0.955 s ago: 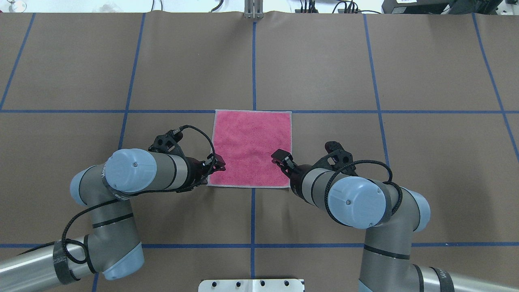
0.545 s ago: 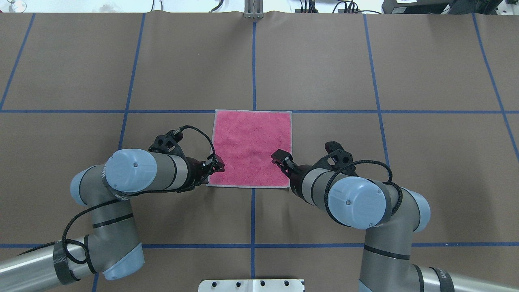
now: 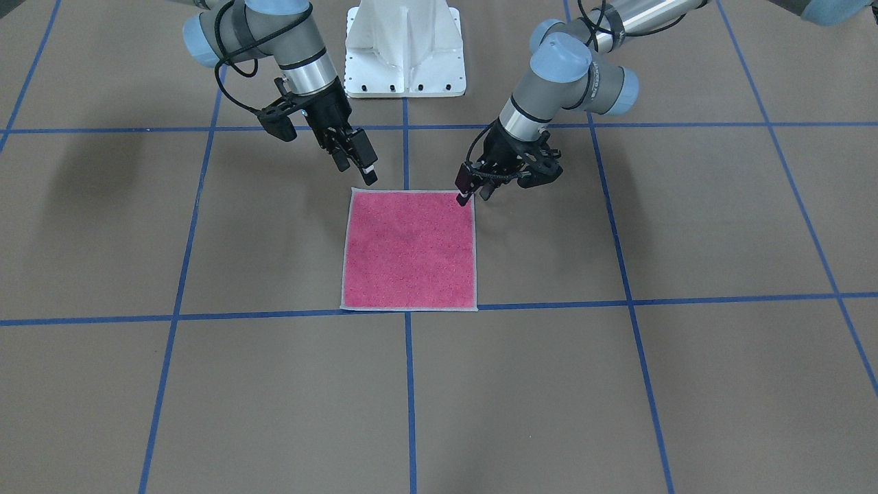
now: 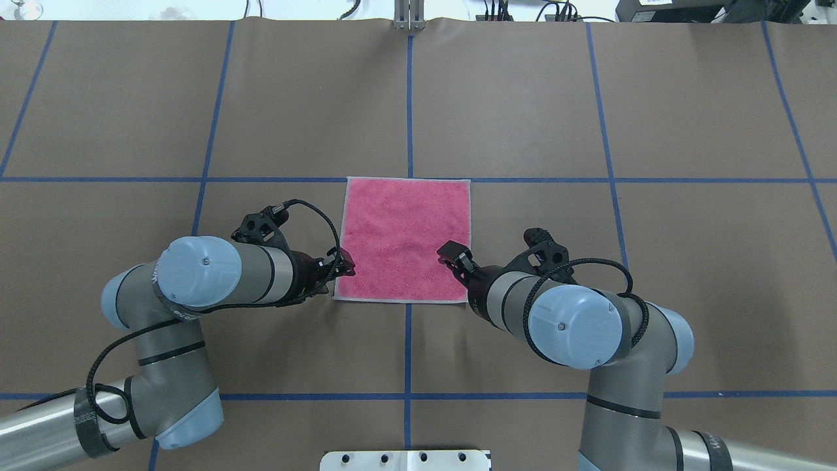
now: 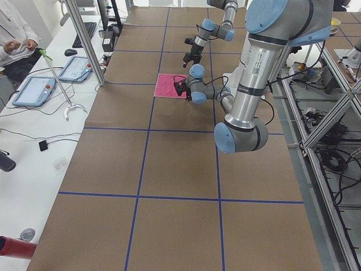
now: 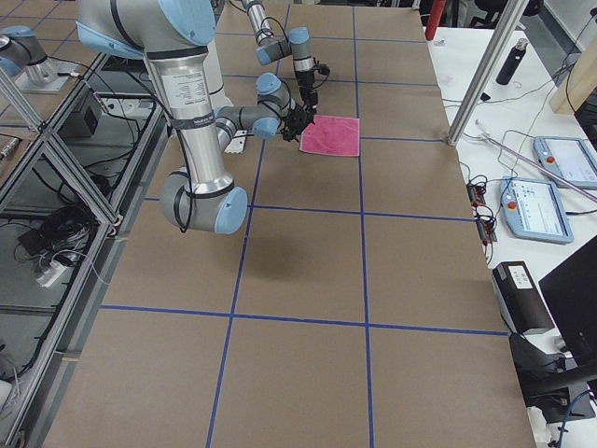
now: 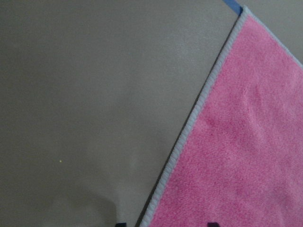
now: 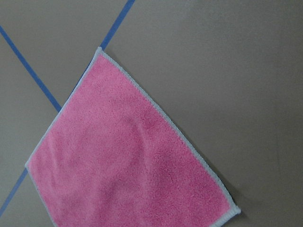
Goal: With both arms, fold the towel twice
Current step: 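Lower both grippers onto the towel's near corners and close them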
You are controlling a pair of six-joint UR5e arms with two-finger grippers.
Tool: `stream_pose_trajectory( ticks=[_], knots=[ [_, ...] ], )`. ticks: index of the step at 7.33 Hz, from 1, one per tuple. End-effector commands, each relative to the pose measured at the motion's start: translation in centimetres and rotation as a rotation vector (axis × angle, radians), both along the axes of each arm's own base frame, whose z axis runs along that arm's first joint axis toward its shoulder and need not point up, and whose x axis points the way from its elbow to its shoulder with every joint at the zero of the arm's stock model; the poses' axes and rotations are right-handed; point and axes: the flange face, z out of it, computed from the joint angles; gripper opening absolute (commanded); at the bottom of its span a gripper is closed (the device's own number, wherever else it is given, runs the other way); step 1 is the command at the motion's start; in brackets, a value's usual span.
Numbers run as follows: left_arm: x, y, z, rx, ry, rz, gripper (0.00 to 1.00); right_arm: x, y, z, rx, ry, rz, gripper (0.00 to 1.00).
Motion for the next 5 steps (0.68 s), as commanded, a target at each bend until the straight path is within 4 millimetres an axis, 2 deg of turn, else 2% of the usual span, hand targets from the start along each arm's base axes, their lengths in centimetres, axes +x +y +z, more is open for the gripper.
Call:
stream_pose_trajectory(
  ticks=[1,5],
  knots=[
    [0.29,0.31,0.09,0.000,-0.002,0.005,0.65,-0.01,0.00,-0.07,0.000,-0.001,0.000,0.99],
    [0.79,0.49,-0.31,0.001,0.002,0.008,0.65,0.01,0.00,0.00,0.000,-0.001,0.000,0.99]
  ],
)
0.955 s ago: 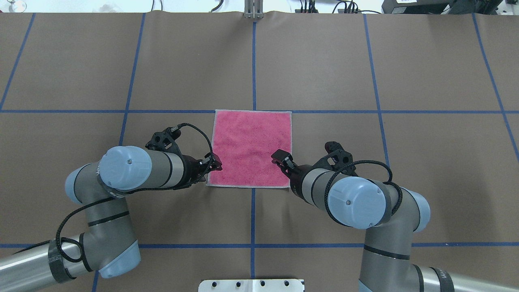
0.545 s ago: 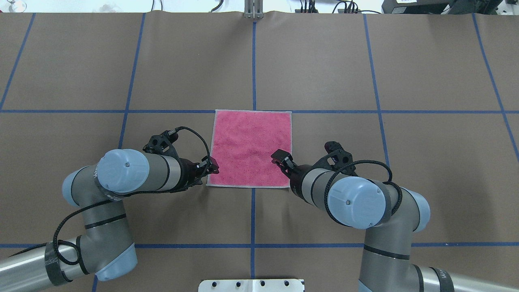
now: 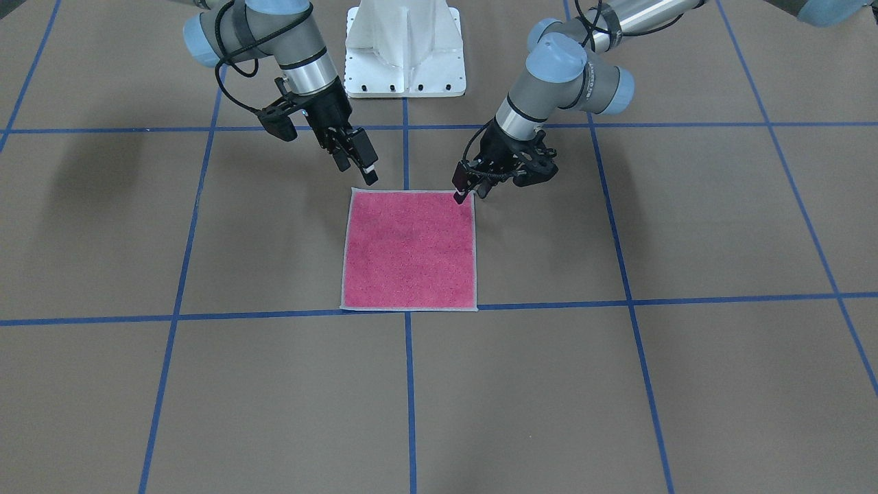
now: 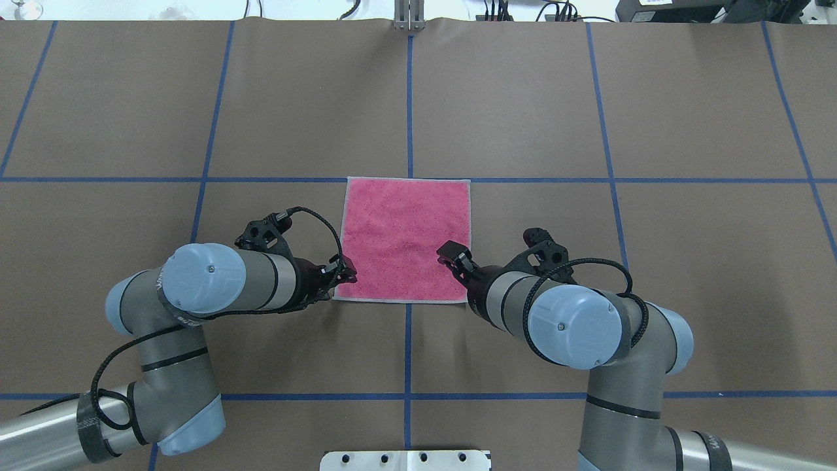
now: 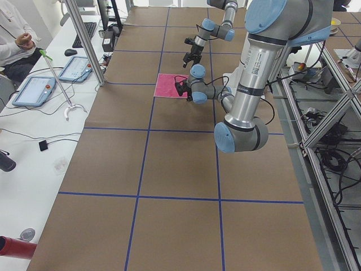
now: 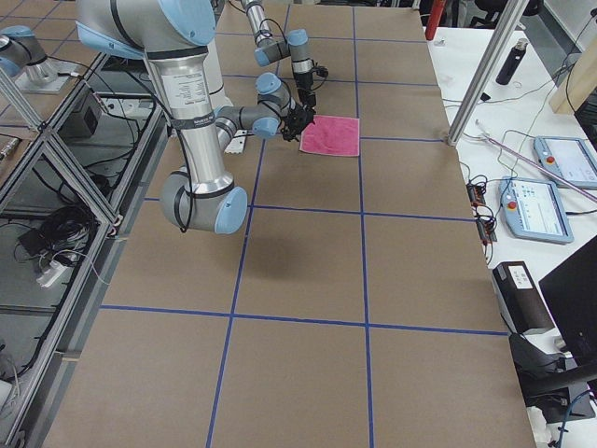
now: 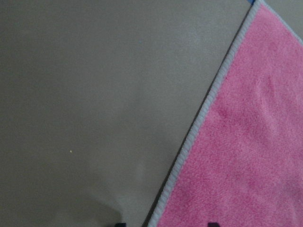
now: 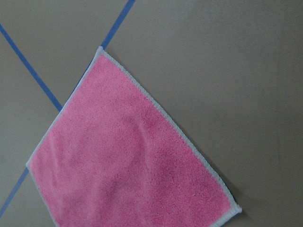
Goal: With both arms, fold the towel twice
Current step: 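Lower both grippers onto the towel's near corners and close them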
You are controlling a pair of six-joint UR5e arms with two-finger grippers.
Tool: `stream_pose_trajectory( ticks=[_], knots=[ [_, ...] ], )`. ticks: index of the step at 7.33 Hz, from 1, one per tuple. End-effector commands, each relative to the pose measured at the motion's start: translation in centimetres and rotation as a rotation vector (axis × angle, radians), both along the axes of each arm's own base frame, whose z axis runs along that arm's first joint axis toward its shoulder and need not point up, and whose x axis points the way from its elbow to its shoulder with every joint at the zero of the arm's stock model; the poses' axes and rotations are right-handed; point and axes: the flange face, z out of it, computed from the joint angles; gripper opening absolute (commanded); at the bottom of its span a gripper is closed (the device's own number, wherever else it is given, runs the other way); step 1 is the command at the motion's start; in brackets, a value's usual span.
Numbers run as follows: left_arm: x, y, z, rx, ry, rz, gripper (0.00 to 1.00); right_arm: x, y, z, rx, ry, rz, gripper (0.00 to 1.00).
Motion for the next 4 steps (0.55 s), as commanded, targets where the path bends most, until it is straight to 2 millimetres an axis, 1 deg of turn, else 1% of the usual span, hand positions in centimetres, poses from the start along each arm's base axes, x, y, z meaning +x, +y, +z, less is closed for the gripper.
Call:
stream_pose_trajectory(
  ticks=[1,2,3,4],
  knots=[
    [0.19,0.18,-0.07,0.000,0.001,0.002,0.65,0.02,0.01,0.07,0.000,0.001,0.000,0.99],
    [0.30,0.14,-0.56,0.003,0.008,0.002,0.65,0.02,0.01,0.07,0.000,0.001,0.000,0.99],
    [0.38,0.10,-0.94,0.005,0.012,0.002,0.59,0.02,0.01,0.07,0.000,0.001,0.000,0.99],
    [0.36,0.11,-0.86,0.005,0.012,0.002,0.52,0.02,0.01,0.07,0.000,0.001,0.000,0.99]
  ],
)
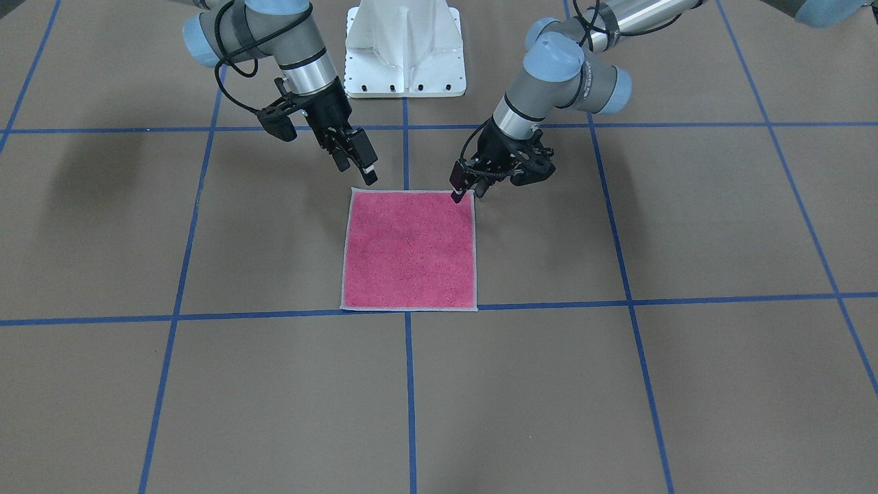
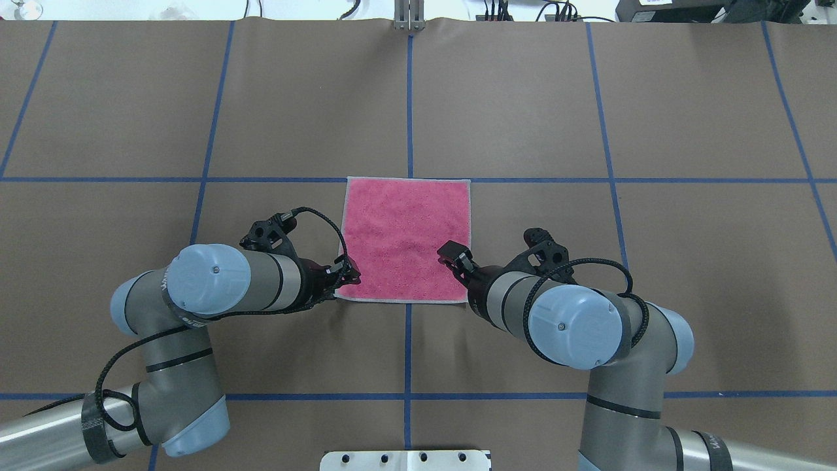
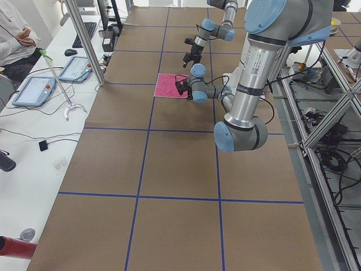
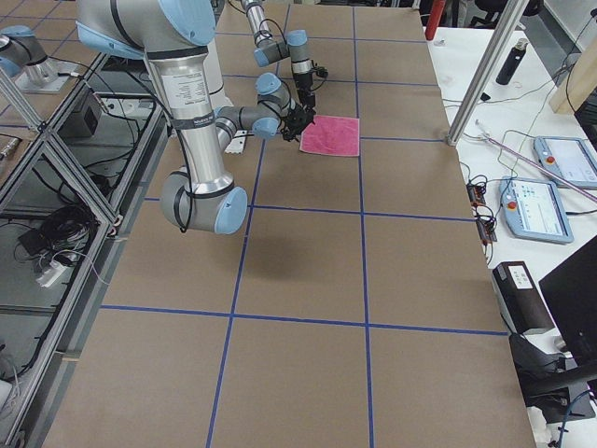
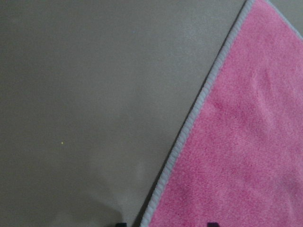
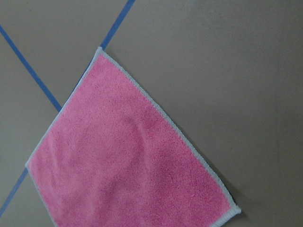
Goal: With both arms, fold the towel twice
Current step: 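Lower both grippers onto the towel's near corners and close them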
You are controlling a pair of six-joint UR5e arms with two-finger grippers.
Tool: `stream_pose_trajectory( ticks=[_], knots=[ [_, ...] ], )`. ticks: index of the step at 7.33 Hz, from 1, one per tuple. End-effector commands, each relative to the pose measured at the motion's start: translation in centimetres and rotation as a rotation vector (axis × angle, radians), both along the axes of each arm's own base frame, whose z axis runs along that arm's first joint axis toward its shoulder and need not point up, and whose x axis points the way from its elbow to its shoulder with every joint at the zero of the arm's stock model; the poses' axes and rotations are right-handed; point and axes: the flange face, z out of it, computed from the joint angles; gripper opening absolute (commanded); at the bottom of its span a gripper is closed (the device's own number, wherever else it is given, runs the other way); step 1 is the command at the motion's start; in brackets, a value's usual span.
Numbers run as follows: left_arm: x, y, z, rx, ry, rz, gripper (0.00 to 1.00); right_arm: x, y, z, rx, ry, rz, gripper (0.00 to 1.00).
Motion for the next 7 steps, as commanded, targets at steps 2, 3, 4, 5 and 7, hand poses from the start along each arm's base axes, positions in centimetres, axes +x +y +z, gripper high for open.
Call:
stream_pose_trajectory(
  ticks=[2,3,4,5,7],
  knots=[
    [-0.04,0.13,0.20,-0.001,-0.002,0.002,0.49,0.01,-0.01,0.00,0.001,0.000,0.001,0.99],
    [-0.10,0.18,0.35,-0.001,-0.005,0.004,0.49,0.01,-0.03,0.00,0.001,0.000,0.003,0.99],
    [-0.17,0.33,0.21,0.000,-0.001,0.007,0.46,0.01,-0.03,0.02,0.001,0.002,0.003,0.99],
    [-0.24,0.37,0.07,0.001,0.002,0.008,0.45,0.01,-0.03,0.02,0.001,0.002,0.003,0.99],
    [-0.28,0.39,0.26,-0.002,0.000,0.007,0.33,0.01,-0.03,0.02,0.001,0.002,0.003,0.99]
  ],
)
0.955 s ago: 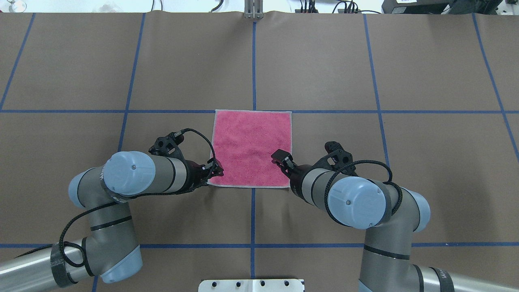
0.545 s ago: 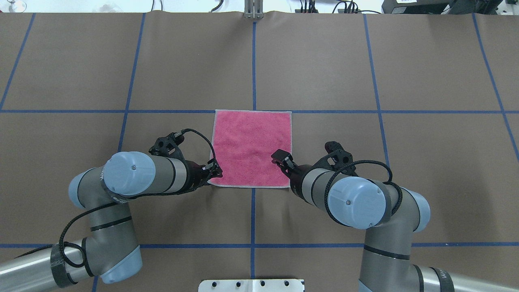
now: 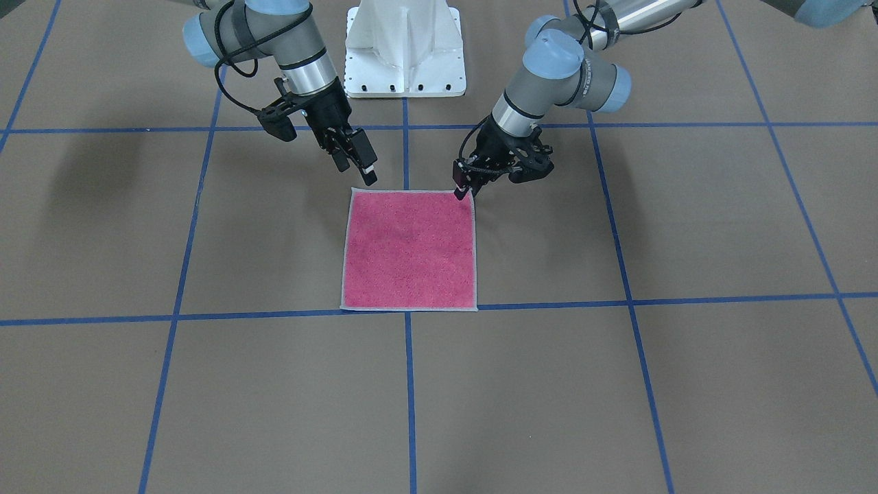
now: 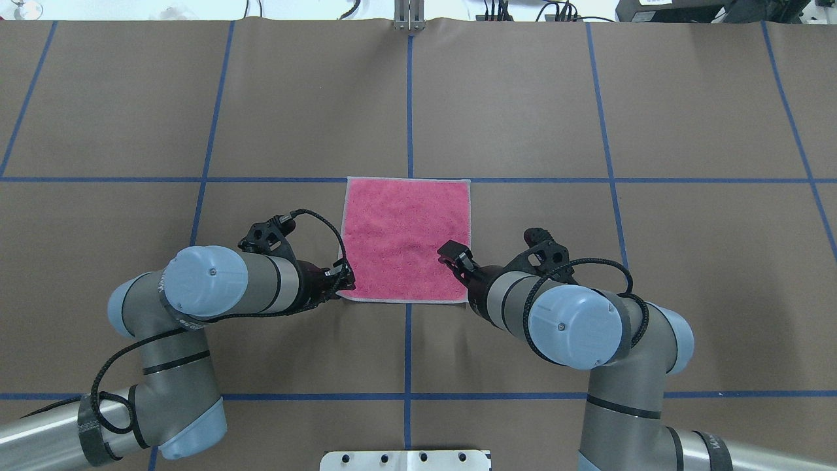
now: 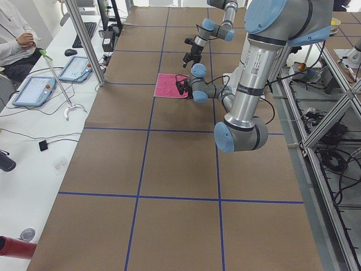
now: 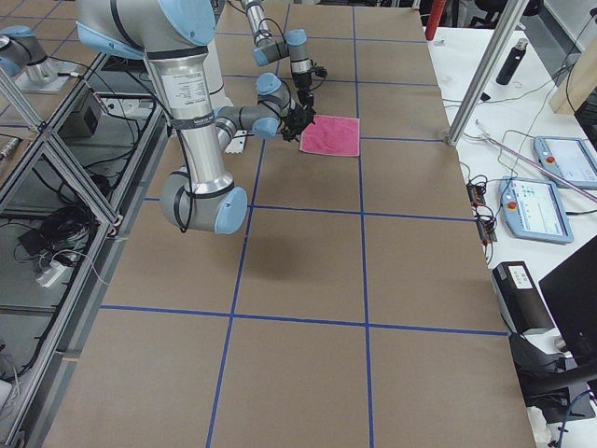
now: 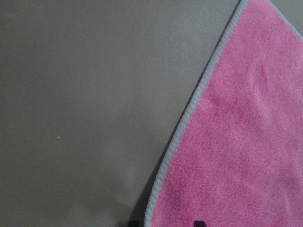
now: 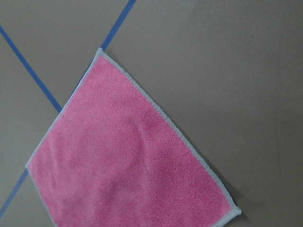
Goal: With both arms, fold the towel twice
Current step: 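Lower both grippers onto the towel's near corners and close them, then adjust the right gripper's grip on its near towel corner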
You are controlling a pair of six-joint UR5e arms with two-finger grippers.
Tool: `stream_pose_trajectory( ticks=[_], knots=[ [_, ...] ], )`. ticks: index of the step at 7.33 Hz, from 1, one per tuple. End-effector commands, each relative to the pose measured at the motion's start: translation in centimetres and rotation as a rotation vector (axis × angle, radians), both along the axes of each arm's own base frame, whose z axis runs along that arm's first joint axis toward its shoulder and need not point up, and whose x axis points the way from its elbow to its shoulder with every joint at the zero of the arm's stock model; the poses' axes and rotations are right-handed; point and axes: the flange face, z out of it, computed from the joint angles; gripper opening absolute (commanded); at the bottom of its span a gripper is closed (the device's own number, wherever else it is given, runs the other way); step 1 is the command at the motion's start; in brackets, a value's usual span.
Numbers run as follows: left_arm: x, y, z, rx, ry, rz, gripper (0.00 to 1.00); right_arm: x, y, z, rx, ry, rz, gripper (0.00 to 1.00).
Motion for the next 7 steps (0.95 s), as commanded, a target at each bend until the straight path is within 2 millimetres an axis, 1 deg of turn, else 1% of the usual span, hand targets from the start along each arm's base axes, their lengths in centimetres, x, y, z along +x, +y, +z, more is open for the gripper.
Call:
stream_pose_trajectory(
  ticks=[1,2,3,4,5,6,7],
  knots=[
    [0.0,0.0,0.1,-0.002,-0.001,0.000,0.22,0.0,0.0,0.0,0.000,-0.001,0.000,0.99],
    [-0.1,0.0,0.2,-0.002,-0.002,0.000,0.00,-0.1,0.1,0.2,-0.001,0.004,-0.002,0.99],
    [0.0,0.1,0.3,-0.001,-0.004,0.002,0.00,0.0,0.3,1.2,-0.005,0.020,-0.005,0.99],
    [0.1,0.2,0.1,0.000,-0.001,0.004,0.00,-0.5,0.6,1.6,-0.002,0.040,-0.020,0.99],
    [0.0,0.2,0.0,0.000,0.001,0.004,0.00,-1.8,1.7,2.7,-0.010,0.075,-0.048,0.98],
    [0.0,0.1,0.0,0.000,0.001,0.002,0.00,-3.1,1.9,4.1,-0.023,0.120,-0.065,0.97],
    [0.0,0.1,0.0,0.000,0.001,0.002,0.00,-3.4,1.9,4.4,-0.022,0.129,-0.067,0.95]
  ],
)
